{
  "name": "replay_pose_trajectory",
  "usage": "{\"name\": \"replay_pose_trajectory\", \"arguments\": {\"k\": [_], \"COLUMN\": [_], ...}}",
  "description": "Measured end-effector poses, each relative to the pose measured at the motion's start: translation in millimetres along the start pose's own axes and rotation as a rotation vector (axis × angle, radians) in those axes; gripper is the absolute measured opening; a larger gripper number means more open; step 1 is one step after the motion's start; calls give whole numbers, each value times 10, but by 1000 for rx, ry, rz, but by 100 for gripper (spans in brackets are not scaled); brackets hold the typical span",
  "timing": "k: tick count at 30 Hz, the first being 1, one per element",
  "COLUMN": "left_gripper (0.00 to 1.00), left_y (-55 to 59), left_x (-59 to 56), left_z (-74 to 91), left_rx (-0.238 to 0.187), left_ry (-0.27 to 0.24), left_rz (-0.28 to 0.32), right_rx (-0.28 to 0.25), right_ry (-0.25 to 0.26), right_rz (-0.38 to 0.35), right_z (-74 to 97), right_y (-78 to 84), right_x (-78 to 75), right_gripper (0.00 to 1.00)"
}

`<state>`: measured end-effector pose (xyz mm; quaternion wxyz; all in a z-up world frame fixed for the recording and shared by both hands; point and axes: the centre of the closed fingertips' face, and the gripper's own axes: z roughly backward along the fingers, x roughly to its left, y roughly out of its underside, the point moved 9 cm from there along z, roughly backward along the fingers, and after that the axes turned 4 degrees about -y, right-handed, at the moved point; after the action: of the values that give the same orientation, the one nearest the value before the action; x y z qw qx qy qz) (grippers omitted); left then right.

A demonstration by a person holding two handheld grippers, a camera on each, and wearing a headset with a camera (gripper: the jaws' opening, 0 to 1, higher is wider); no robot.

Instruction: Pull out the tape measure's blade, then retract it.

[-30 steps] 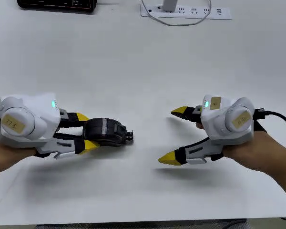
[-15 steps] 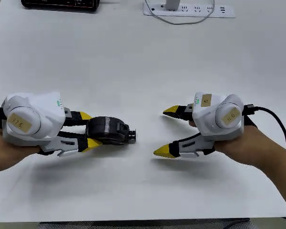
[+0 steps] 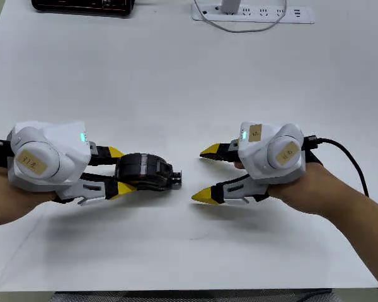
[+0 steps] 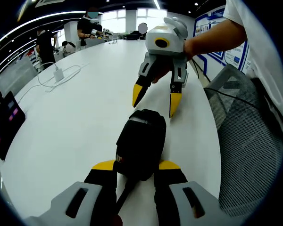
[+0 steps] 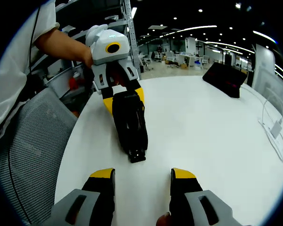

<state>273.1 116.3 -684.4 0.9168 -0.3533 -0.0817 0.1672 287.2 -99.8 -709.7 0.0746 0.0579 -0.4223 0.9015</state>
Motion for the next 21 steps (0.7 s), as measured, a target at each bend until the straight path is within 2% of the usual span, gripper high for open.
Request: {"name": "replay_pose_trajectory", "arguments": {"k": [21], "left_gripper": [25], "left_y": [-2], "left_x": [9], "left_z": [-2], "left_rx": [11], "left_ry": [9], "left_rz": [-5], "right_rx": [-21], "right_ry": [-55], "right_rz": [67], "right_z": [-188], "right_y": [-124], "right_x": [-15], "right_gripper": [23]}}
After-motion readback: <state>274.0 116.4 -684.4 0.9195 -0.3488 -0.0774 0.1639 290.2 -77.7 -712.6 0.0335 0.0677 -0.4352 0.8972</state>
